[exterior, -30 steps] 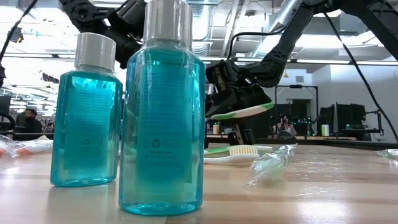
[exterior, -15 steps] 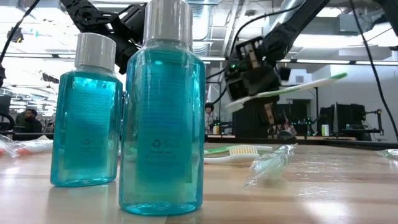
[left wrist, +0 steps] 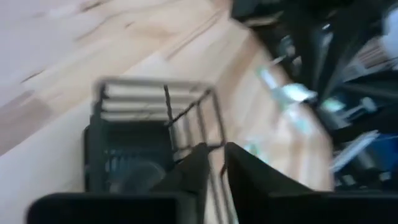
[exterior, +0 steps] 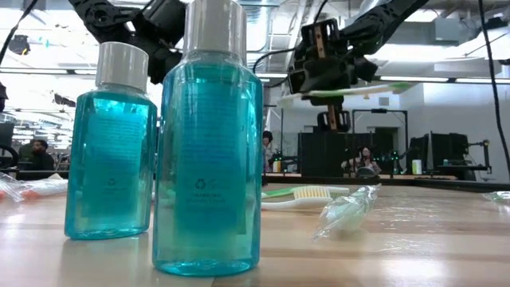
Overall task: Pick & Place toothbrushing station
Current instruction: Put the green toothbrush into the wire organizer
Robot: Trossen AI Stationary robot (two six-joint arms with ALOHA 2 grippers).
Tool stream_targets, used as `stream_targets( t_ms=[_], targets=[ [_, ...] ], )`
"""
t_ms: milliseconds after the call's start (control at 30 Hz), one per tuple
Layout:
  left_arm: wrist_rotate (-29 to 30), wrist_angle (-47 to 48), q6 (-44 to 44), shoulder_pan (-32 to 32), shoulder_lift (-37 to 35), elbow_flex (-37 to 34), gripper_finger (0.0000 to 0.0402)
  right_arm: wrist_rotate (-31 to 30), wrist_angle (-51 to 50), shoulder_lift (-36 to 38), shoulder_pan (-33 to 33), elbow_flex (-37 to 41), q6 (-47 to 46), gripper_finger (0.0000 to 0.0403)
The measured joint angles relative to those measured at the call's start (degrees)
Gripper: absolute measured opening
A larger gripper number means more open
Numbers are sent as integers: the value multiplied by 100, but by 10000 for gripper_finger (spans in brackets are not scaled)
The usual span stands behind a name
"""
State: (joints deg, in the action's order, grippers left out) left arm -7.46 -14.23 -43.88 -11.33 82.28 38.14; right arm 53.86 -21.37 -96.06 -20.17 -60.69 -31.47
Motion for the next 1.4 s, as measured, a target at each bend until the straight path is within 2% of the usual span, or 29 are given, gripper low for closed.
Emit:
stream_targets(
  t_ms=[167, 300, 567, 700, 800, 933, 1033, 1200, 1400],
  targets=[
    [-349, -806, -394, 0, -32, 7, 135, -67, 131, 106, -8, 0, -102, 13],
    [-325, -1348, -524, 0, -39, 14, 162, -668, 561, 296, -10, 2, -213, 4],
    [20, -2664, -401, -201, -52, 23, 136, -2377, 2685, 763, -69, 0, -662, 2],
    [316, -2791, 274, -441, -389, 42, 120, -2960, 3245, 795, -28, -1, -626, 1],
    [519, -2653, 814, -835, -884, 42, 115, -3174, 3368, 776, 39, -2, -622, 1],
    [993, -1584, 1625, -1542, -1913, 44, 114, -3448, 3429, 671, 172, 0, -597, 1],
    [1071, -716, 2150, -2034, -2714, 44, 114, -3815, 3694, 668, 275, 8, -354, 1],
    [887, 364, 2333, -2621, -3749, 48, 114, -4604, 4476, 674, 376, 0, 268, 0],
    [833, 581, 2423, -2694, -4204, 49, 114, -4981, 4402, 672, 334, 0, 597, 0]
  ],
)
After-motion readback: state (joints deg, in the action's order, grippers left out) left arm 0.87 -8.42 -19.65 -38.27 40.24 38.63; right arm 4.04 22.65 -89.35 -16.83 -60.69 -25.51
